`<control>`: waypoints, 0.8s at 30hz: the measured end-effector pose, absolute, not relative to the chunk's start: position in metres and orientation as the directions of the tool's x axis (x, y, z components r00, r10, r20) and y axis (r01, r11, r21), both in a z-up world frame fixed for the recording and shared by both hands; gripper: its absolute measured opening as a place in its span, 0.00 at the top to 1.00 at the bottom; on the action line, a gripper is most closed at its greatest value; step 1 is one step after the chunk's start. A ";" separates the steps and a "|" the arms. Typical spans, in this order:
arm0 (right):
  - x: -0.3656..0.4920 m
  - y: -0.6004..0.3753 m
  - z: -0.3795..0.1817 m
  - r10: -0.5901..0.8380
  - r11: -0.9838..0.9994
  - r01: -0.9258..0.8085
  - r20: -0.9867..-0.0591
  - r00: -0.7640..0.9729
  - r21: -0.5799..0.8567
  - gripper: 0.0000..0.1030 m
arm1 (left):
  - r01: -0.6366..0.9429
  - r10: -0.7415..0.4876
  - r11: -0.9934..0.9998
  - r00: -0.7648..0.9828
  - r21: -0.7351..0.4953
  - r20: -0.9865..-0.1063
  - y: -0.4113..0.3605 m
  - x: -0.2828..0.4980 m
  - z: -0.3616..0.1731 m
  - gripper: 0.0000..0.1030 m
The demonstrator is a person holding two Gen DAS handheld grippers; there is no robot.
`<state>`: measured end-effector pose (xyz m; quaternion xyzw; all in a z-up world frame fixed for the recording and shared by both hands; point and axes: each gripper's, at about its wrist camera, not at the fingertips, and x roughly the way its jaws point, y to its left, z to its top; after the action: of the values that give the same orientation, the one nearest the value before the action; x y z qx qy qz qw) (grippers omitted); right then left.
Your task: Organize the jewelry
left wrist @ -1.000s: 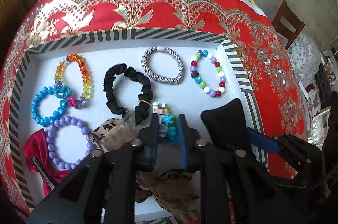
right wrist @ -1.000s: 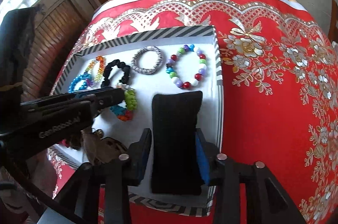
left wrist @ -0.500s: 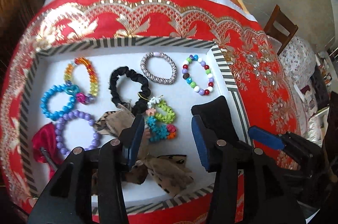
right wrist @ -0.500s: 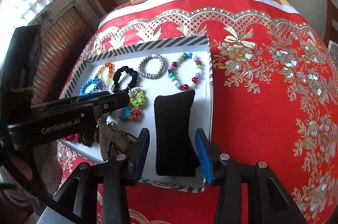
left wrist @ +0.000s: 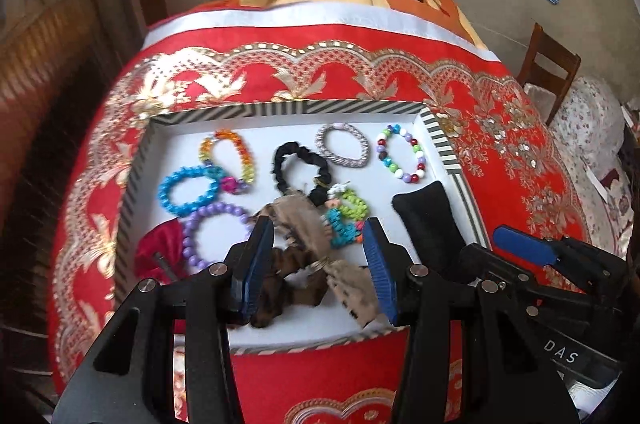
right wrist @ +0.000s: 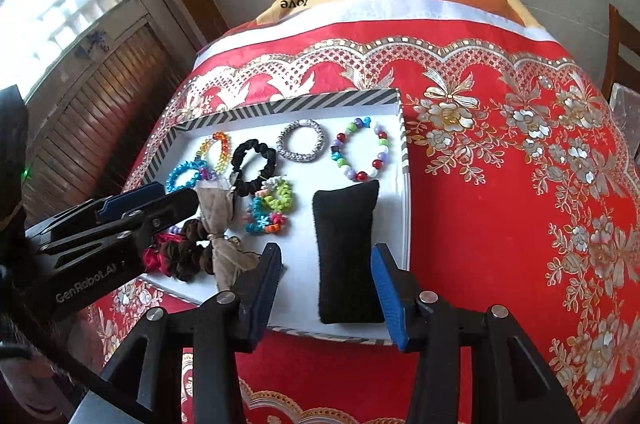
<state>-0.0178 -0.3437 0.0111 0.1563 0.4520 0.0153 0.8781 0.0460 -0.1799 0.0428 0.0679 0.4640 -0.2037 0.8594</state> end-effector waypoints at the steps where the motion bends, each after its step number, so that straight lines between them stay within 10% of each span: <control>1: -0.019 -0.341 0.012 0.169 0.951 0.113 -0.787 0.594 0.289 0.56 | 0.405 -0.277 0.912 0.494 -0.064 -0.824 -0.177 0.044 0.044 0.56; 24: -0.047 -0.296 0.045 0.149 0.960 0.078 -0.729 0.668 0.268 0.46 | 0.330 -0.212 0.944 0.621 0.007 -0.754 -0.127 -0.012 0.079 0.55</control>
<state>-0.0472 -0.2958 0.0454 0.1396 0.4069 0.0198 0.9025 -0.0121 -0.1274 0.0793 0.0724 0.4080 -0.1509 0.8975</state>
